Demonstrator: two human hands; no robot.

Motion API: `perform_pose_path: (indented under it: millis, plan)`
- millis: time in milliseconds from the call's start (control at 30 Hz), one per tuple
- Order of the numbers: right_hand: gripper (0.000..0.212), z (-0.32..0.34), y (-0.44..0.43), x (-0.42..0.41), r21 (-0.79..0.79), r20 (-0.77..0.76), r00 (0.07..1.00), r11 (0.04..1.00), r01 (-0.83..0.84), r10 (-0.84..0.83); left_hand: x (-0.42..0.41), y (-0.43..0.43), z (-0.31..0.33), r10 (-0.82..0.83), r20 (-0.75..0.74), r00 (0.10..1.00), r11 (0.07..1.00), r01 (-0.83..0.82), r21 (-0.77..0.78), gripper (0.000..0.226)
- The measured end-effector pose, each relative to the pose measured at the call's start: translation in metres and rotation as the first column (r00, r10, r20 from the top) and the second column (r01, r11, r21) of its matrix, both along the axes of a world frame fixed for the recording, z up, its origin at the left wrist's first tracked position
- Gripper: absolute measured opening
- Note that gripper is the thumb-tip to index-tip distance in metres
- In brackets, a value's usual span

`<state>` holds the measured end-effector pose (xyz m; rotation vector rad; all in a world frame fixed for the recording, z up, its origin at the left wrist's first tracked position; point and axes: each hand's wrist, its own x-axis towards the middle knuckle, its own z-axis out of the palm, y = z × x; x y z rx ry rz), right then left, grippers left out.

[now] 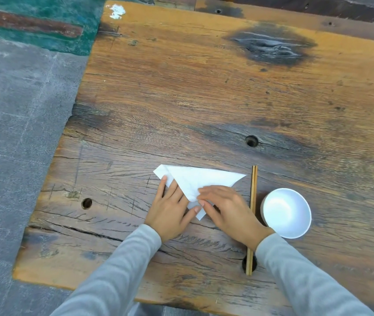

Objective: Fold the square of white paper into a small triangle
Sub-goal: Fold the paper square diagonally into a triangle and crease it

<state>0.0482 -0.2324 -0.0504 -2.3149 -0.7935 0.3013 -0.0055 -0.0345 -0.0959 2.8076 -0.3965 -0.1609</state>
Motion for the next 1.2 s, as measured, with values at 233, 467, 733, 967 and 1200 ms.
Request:
perform_pose_path:
  millis: [233,467,733,967,1200]
  plan:
    - [0.010,-0.011,-0.013,-0.009,-0.030,0.065,0.997,0.999,-0.028,0.030,-0.040,0.021,-0.011,0.086,0.111,0.990,0.993,-0.076,-0.093,0.054]
    - [0.010,-0.017,-0.017,-0.015,-0.057,0.095,0.995,0.998,-0.015,0.021,-0.043,0.013,-0.020,0.090,0.201,0.976,0.982,-0.053,-0.183,0.041]
    - [0.011,-0.021,-0.016,-0.026,-0.022,0.114,0.993,1.000,-0.020,0.023,-0.051,0.013,-0.021,0.114,0.150,0.982,0.986,-0.094,-0.138,0.052]
    - [0.010,-0.023,-0.015,-0.035,-0.015,0.123,0.992,1.000,-0.019,0.021,-0.053,0.014,-0.022,0.129,0.107,0.986,0.986,-0.116,-0.118,0.062]
    - [0.009,-0.028,-0.018,-0.038,-0.042,0.142,0.989,0.999,-0.024,0.030,-0.055,0.014,-0.024,0.106,0.134,0.985,0.991,-0.093,-0.096,0.059]
